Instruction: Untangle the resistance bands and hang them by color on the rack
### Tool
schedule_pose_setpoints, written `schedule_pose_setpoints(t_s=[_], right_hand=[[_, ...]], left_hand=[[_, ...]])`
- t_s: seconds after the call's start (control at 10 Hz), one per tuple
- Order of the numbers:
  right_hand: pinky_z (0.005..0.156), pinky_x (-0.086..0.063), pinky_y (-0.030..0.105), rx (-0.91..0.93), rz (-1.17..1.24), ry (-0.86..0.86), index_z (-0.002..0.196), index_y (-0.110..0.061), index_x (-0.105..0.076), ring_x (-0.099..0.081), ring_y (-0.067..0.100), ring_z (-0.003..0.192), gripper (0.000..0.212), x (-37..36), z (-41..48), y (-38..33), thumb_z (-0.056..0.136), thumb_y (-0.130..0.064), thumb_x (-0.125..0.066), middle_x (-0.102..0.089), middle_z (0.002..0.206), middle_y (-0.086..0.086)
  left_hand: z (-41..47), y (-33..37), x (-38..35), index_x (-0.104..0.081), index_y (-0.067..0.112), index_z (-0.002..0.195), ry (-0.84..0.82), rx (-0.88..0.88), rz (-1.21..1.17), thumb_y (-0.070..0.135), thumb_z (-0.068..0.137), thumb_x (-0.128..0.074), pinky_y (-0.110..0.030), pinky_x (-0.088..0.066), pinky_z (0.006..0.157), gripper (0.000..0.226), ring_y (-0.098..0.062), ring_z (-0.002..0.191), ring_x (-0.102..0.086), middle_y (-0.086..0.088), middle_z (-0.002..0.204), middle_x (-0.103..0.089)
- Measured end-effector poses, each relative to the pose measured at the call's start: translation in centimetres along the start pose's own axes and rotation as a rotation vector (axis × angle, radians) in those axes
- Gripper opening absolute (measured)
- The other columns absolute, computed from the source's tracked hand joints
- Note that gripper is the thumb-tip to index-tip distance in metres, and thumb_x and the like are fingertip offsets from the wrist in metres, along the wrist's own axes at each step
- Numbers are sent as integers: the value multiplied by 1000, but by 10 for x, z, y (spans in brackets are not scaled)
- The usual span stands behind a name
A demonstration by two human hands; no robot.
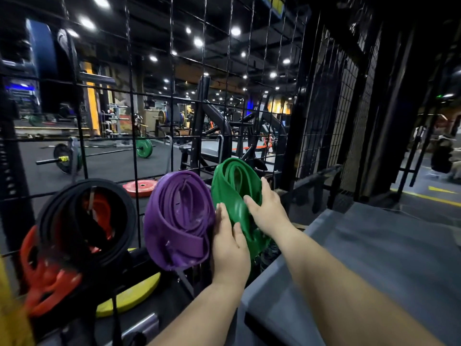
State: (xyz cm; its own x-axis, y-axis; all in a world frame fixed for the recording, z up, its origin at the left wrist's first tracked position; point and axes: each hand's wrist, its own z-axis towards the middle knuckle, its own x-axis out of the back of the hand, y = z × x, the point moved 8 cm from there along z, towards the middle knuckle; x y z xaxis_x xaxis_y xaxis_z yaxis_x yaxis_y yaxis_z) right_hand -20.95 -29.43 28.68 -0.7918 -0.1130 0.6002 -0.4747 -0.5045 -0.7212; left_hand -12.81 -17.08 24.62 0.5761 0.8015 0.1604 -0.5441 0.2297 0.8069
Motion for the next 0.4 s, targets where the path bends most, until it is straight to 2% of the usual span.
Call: schedule_pose_setpoints(t_s=[0.1,0.2,0.3,0.4], right_hand=[[110,-31,42,-68,18,-7,156,-28,0,-25,26,144,76,-1,-9,10,97,-50,-45,-15,160,6],[110,-30,41,-170,41,-87,156,-25,-5,-28,27,143,75,-8,-14,26,97,-54,-41,-20,161,5],[107,-33,40,-195,25,-144,156,-27,-7,-32,26,141,70,-13,-33,36,98,-53,-39,-25,159,3],[104,-38,40,-229,-36,-108,155,-28,-9,-41,30,134,69,-7,-40,41,98,-53,-39,-29,157,6]], left_hand=[[-16,-3,1,-22,20,152,-31,-9,-73,16,100,-44,-16,-9,117,56,4,141,-14,11,155,-21],[-28,-10,1,-31,21,149,-49,-6,-57,15,99,-45,1,-10,106,51,10,133,-21,18,145,-30],[-46,-15,1,-47,21,140,-36,1,-25,17,97,-49,-8,-25,104,42,2,126,-37,13,136,-45],[-45,-17,-1,-55,19,127,-11,138,-67,19,97,-50,-13,-31,90,30,-11,115,-51,6,125,-57]])
